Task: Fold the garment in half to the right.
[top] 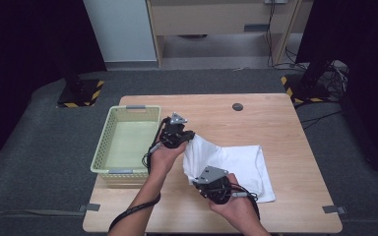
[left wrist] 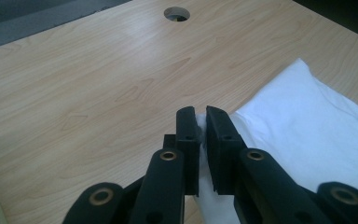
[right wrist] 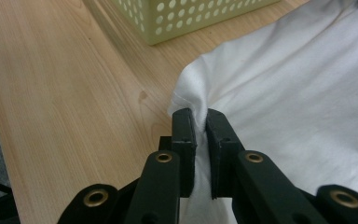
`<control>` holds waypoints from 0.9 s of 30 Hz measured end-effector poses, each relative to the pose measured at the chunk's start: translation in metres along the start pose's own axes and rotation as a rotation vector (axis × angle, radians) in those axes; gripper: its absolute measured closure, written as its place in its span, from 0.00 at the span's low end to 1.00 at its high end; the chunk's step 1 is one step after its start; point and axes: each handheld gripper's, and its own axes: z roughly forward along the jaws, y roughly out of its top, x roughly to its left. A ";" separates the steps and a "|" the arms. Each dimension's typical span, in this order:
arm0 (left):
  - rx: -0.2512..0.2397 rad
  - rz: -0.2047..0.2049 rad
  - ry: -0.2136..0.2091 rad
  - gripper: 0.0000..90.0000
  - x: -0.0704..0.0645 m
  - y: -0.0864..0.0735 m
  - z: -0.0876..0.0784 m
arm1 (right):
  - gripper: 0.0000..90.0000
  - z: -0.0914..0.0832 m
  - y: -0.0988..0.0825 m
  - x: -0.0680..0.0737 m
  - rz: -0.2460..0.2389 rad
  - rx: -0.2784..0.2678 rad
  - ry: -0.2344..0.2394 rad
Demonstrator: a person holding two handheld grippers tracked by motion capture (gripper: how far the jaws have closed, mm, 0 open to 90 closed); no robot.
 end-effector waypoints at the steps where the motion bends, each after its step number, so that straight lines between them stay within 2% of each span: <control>1: 0.000 0.001 0.000 0.94 0.000 0.001 -0.001 | 0.93 0.000 0.001 0.000 0.001 -0.001 -0.001; 17: -0.015 -0.007 0.011 0.94 0.010 0.004 -0.019 | 0.93 0.001 0.021 0.008 -0.015 -0.002 0.000; 27: -0.023 -0.020 0.018 0.94 0.017 0.001 -0.028 | 0.93 0.007 0.030 0.014 -0.002 -0.011 0.008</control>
